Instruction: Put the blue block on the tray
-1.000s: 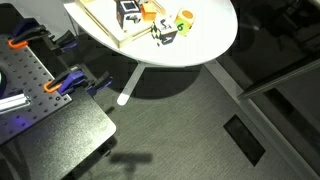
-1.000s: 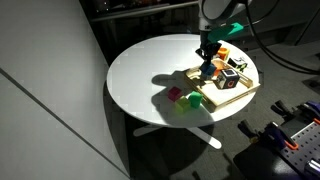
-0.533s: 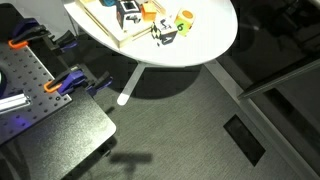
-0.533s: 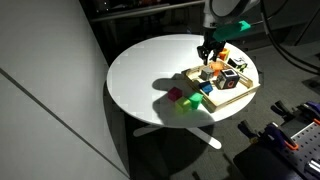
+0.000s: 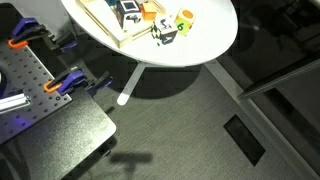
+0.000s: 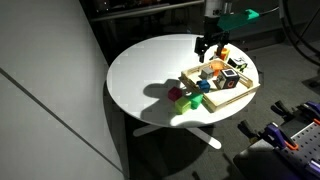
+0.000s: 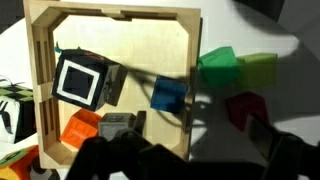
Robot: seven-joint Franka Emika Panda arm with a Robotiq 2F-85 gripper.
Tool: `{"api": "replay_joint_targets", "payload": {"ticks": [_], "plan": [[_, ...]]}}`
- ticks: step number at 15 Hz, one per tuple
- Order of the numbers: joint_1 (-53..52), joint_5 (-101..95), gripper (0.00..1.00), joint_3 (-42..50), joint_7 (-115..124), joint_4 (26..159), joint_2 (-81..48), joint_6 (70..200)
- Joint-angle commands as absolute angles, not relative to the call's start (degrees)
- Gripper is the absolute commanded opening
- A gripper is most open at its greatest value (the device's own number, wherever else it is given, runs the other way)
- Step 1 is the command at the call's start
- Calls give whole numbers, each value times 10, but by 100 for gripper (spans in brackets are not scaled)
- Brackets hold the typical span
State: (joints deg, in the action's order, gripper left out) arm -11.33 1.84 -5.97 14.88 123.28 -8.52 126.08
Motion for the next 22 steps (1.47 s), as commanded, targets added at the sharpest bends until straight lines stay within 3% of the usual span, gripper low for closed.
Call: {"api": "replay_joint_targets", "payload": {"ticks": [1, 9, 22], "plan": [[-105, 52, 100, -75, 116, 1242, -49, 1191], [-112, 40, 100, -90, 139, 1268, 19, 1111], [-107, 28, 100, -109, 159, 1326, 102, 1147]]}}
